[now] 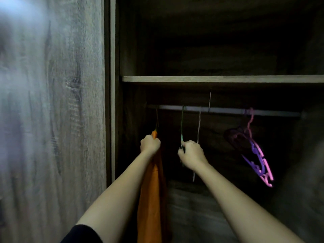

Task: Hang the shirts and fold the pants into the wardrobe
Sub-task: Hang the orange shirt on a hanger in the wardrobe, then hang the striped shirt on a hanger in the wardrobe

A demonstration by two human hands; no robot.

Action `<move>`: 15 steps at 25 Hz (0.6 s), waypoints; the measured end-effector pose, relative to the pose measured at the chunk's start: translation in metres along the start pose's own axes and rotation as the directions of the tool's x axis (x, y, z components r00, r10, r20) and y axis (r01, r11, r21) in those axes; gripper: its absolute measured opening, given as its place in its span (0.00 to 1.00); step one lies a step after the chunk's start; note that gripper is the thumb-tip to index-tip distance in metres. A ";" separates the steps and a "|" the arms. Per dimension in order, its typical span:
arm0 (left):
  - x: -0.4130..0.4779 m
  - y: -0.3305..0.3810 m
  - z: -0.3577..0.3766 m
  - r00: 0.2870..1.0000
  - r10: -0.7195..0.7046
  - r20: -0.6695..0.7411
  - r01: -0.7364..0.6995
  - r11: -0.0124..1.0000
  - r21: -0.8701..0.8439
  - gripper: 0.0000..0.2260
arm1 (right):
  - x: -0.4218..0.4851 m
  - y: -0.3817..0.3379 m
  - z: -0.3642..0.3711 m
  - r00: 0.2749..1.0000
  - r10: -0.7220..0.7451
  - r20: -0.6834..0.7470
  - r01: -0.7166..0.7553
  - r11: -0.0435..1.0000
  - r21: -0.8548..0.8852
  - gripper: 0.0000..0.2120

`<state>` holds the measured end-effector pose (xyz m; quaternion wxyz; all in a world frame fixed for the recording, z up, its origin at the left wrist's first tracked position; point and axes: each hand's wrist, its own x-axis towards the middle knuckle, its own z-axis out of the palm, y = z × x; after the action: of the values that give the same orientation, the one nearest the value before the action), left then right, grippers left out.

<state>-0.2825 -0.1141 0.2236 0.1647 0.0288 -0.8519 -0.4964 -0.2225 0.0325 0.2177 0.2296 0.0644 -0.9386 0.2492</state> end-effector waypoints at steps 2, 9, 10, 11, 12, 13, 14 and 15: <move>-0.006 -0.005 0.002 0.999 0.017 0.048 -0.021 0.996 0.092 0.11 | -0.001 0.001 -0.001 1.000 0.009 0.009 -0.009 1.000 0.017 0.22; -0.037 -0.011 -0.018 0.994 0.052 0.100 -0.075 0.968 0.241 0.24 | -0.012 -0.006 -0.013 0.982 0.116 -0.149 -0.117 0.993 0.002 0.21; -0.047 -0.010 -0.026 0.993 0.068 0.096 -0.091 0.962 0.259 0.26 | -0.014 -0.007 -0.015 0.969 0.112 -0.221 -0.120 0.992 -0.024 0.20; -0.058 -0.011 -0.034 0.991 0.105 0.079 -0.123 0.955 0.269 0.26 | -0.017 -0.007 -0.017 0.954 0.087 -0.285 -0.098 0.995 -0.026 0.20; -0.073 -0.015 -0.044 0.988 0.151 0.041 -0.156 0.951 0.268 0.25 | -0.021 -0.008 -0.016 0.941 0.050 -0.335 -0.057 0.998 -0.010 0.20; -0.088 -0.021 -0.054 0.983 0.184 -0.016 -0.174 0.950 0.257 0.24 | -0.026 -0.011 -0.012 0.931 0.009 -0.366 -0.004 1.000 0.013 0.20; -0.104 -0.031 -0.065 0.977 0.200 -0.080 -0.176 0.955 0.239 0.23 | -0.032 -0.015 -0.004 0.923 -0.040 -0.383 0.055 0.998 0.027 0.19; -0.119 -0.042 -0.075 0.969 0.209 -0.135 -0.179 0.962 0.204 0.22 | -0.038 -0.020 0.005 0.915 -0.093 -0.392 0.113 0.993 0.028 0.19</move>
<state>-0.1520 -0.1732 0.1917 0.2750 -0.0009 -0.8786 -0.3904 -0.1859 0.0126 0.2045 0.4229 0.0686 -0.8629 0.2680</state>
